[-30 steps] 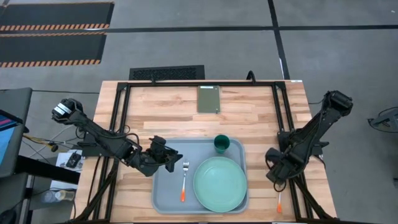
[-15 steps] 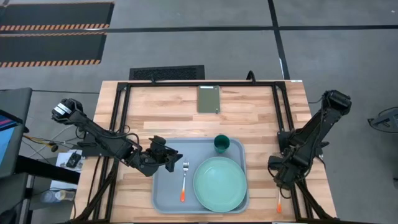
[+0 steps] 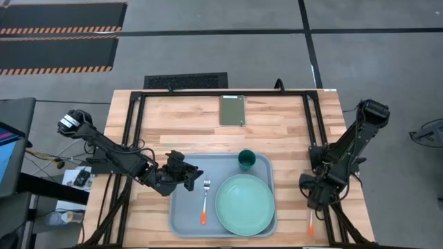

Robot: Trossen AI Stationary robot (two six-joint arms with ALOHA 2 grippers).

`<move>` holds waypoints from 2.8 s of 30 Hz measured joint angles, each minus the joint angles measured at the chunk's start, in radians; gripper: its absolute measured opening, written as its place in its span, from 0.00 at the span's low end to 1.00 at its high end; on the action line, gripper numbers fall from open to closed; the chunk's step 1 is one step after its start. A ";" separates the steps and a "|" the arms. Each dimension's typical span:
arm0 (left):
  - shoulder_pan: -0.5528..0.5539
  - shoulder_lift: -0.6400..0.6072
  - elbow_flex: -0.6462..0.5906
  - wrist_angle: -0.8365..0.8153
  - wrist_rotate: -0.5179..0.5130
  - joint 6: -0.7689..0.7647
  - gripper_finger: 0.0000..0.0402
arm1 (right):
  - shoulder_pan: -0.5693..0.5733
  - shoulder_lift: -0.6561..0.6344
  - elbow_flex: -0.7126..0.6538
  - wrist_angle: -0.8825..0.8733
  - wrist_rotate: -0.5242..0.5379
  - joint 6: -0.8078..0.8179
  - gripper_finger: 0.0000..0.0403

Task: Pick and place plate/cup/fork/spoon on tray
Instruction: Put the orange spoon on the blue tray to the left of the orange fork

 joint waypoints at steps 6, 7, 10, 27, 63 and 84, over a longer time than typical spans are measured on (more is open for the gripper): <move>0.000 0.000 0.000 0.000 -0.005 -0.002 0.44 | 0.002 0.000 -0.026 0.059 0.000 0.000 0.39; 0.000 0.000 0.000 0.000 -0.006 -0.002 0.44 | 0.002 0.000 -0.028 0.071 0.000 0.000 0.39; 0.000 0.000 0.000 0.000 -0.006 -0.002 0.44 | 0.002 0.000 -0.031 0.078 -0.001 0.000 0.39; 0.000 0.000 0.000 -0.003 -0.025 0.008 0.44 | -0.021 0.000 -0.031 0.086 0.000 0.023 0.04; 0.000 0.000 0.000 -0.003 -0.045 0.047 0.44 | 0.041 0.013 0.058 0.094 -0.022 -0.080 0.47; 0.002 0.000 0.000 -0.011 -0.060 0.049 0.44 | 0.091 0.187 0.081 0.066 -0.023 -0.067 0.27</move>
